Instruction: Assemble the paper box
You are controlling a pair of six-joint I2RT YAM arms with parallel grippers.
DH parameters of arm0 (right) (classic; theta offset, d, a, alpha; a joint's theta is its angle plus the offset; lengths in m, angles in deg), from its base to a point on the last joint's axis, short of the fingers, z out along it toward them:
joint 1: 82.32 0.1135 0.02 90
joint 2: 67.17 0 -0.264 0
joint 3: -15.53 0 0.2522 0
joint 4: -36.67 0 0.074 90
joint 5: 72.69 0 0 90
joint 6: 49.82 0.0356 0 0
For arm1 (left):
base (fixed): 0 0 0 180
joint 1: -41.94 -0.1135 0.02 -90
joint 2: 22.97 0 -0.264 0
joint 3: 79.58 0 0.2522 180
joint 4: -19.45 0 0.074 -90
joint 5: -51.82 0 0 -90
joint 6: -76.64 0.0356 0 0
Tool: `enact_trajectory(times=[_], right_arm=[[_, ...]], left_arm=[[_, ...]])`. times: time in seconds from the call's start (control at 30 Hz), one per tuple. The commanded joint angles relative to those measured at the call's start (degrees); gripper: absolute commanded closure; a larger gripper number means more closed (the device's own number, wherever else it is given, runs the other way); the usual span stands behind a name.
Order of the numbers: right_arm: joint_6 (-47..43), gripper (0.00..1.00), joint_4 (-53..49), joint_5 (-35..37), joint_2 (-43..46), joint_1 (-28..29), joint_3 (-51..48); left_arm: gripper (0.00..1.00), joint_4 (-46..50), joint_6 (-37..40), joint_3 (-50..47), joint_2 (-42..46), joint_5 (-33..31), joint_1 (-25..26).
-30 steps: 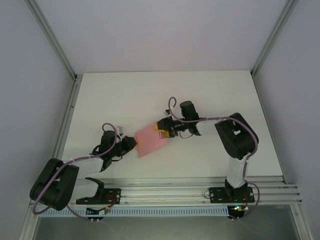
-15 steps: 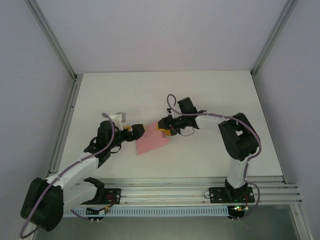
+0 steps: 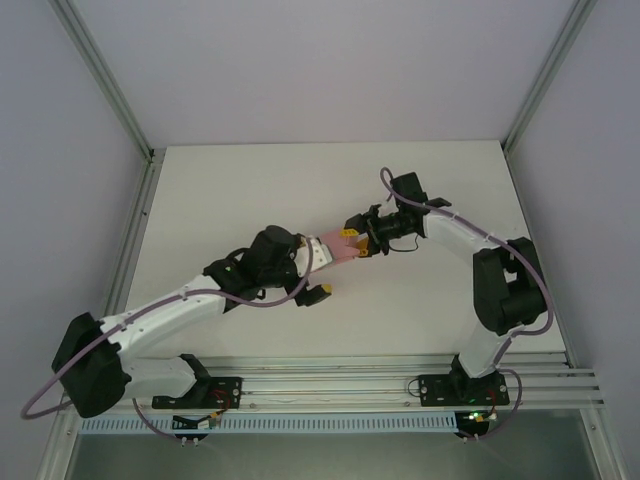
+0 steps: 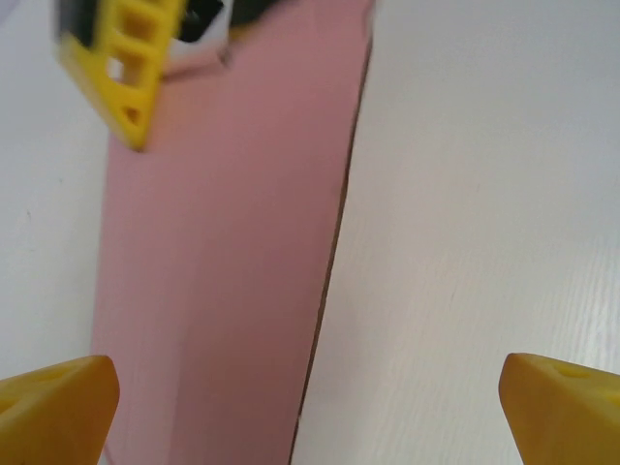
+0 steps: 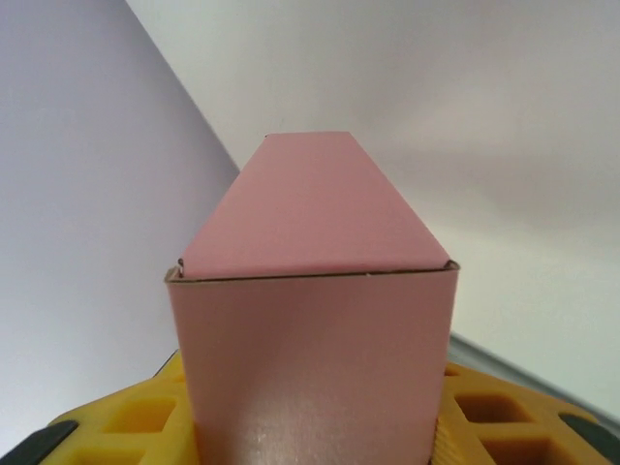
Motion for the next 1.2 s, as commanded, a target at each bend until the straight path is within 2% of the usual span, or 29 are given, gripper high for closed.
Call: enact_trajectory(times=[0.0, 0.23, 0.37, 0.43, 0.53, 0.63, 0.7, 0.73, 0.77, 0.87, 0.93, 1.0, 1.03, 1.1, 1.13, 1.17], right_arm=[[7.36, 0.59, -4.92, -6.15, 2.27, -1.13, -1.08], [11.71, 0.59, -5.80, -9.46, 2.85, -3.14, -2.88], [14.24, 0.57, -3.86, -9.86, 3.45, -3.59, -3.43], [15.92, 0.57, -2.07, -10.10, 3.53, -3.53, -3.76], [16.85, 0.57, -0.75, -10.43, 3.64, -3.57, -4.45], [16.64, 0.56, -1.15, -10.55, 3.60, -3.59, -4.73], [16.63, 0.53, -0.54, -10.38, 3.80, -3.68, -4.85], [16.69, 0.49, -0.02, -10.15, 3.86, -3.68, -4.82], [16.90, 0.41, 0.30, -9.48, 4.11, -3.68, -4.97], [15.65, 0.34, 1.12, -7.06, 5.16, -4.36, -5.30], [12.34, 0.27, 0.56, -3.89, 6.52, -5.81, -4.79], [5.12, 0.25, -4.17, 2.36, 8.54, -8.73, -2.45], [0.35, 0.22, -8.38, 6.98, 9.57, -10.35, -0.59], [-10.40, 0.09, -14.30, 19.27, 12.33, -12.88, 2.92], [-14.52, 0.03, -15.90, 26.15, 13.95, -13.46, 4.04], [-19.66, 0.00, -14.69, 31.87, 16.10, -13.67, 4.25]], left_arm=[[0.00, -2.73, 8.08, 0.52, -0.59, -3.93, 0.41], [0.03, -3.73, 9.31, 1.09, -1.83, -10.66, 0.46], [0.08, -1.80, 10.09, 1.36, -1.88, -11.67, 0.42], [0.14, -2.15, 10.15, 1.18, -1.99, -11.48, 0.49], [0.29, -4.29, 9.65, 0.79, -2.49, -11.89, 0.47], [0.37, -5.64, 9.38, 0.56, -2.76, -10.90, 0.51], [0.42, -6.01, 9.92, 0.78, -2.94, -10.37, 0.48], [0.43, -6.15, 10.08, 0.81, -3.03, -10.48, 0.43], [0.46, -6.12, 10.10, 0.93, -3.25, -10.59, 0.43], [0.49, -3.30, 9.74, 2.14, -3.78, -8.92, 0.24], [0.51, -3.31, 9.87, 1.75, -4.06, -8.76, -0.07], [0.55, -2.08, 10.09, 1.87, -4.59, -8.76, -0.45], [0.55, -0.74, 10.47, 2.17, -4.91, -8.13, -0.64], [0.56, 3.05, 11.42, 3.51, -5.61, -6.23, -1.06], [0.57, 4.88, 11.80, 4.01, -5.96, -5.28, -1.32], [0.58, 6.22, 12.17, 4.48, -6.26, -4.02, -1.84]])
